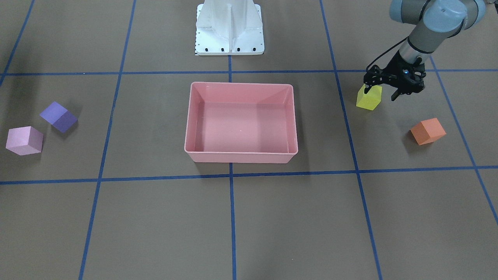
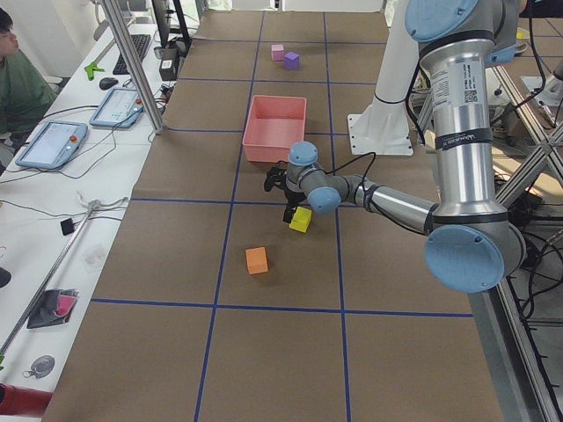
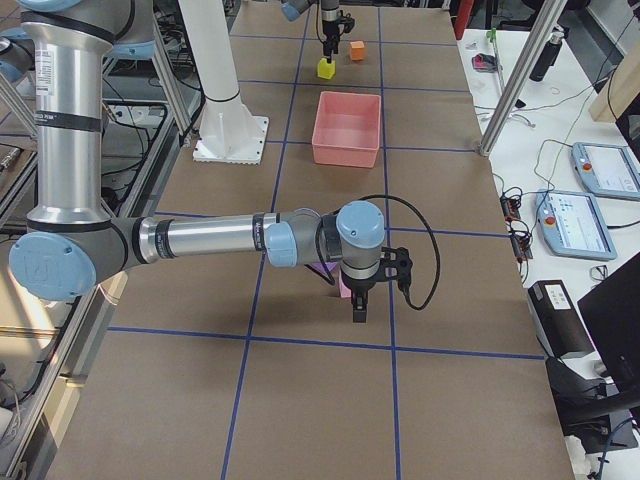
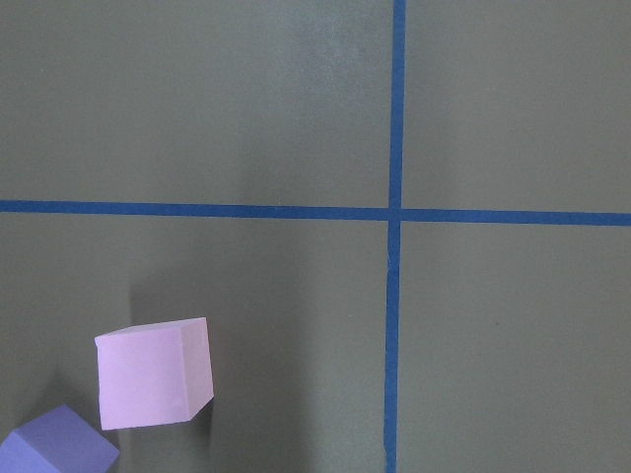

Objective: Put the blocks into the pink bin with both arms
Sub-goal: 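Lower the left gripper onto the yellow-green cube and close it, then carry the yellow-green cube over the bin with left gripper while right descends to purple cube, then open the left gripper to drop the yellow-green cube into the bin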

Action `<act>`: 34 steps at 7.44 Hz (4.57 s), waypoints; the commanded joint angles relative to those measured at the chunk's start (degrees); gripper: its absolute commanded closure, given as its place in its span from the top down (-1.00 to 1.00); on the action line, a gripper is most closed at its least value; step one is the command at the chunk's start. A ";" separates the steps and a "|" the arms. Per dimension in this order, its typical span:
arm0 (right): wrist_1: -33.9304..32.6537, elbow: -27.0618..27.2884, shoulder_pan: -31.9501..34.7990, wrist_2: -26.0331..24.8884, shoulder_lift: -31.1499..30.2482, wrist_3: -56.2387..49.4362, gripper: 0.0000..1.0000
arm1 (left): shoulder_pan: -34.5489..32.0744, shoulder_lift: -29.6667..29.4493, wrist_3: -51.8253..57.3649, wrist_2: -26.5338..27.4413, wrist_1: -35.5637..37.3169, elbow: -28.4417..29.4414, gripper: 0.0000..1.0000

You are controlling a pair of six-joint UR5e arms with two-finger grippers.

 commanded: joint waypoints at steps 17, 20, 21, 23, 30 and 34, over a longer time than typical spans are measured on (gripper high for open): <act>22.68 7.30 -28.81 -5.22 1.32 6.21 1.00 | -7.46 -38.54 -14.58 -12.12 49.19 -8.78 -1.00; 22.78 4.84 -31.11 -7.08 1.14 2.06 1.00 | 1.41 -50.60 -24.40 -3.24 53.17 -2.44 -1.00; 22.78 3.70 -31.64 -7.09 1.14 2.14 1.00 | 2.91 -54.28 -27.13 -2.79 53.09 0.53 -1.00; 22.70 2.11 -32.16 -7.09 0.88 2.32 1.00 | 6.69 -58.44 -28.57 1.24 53.00 5.11 -1.00; 22.08 0.96 -35.94 -6.91 -2.19 3.02 1.00 | 10.22 -61.79 -31.38 2.31 49.22 12.60 -1.00; 22.25 0.17 -36.12 -7.09 -2.11 3.11 -0.34 | 11.80 -61.44 -31.20 2.40 45.12 14.53 1.00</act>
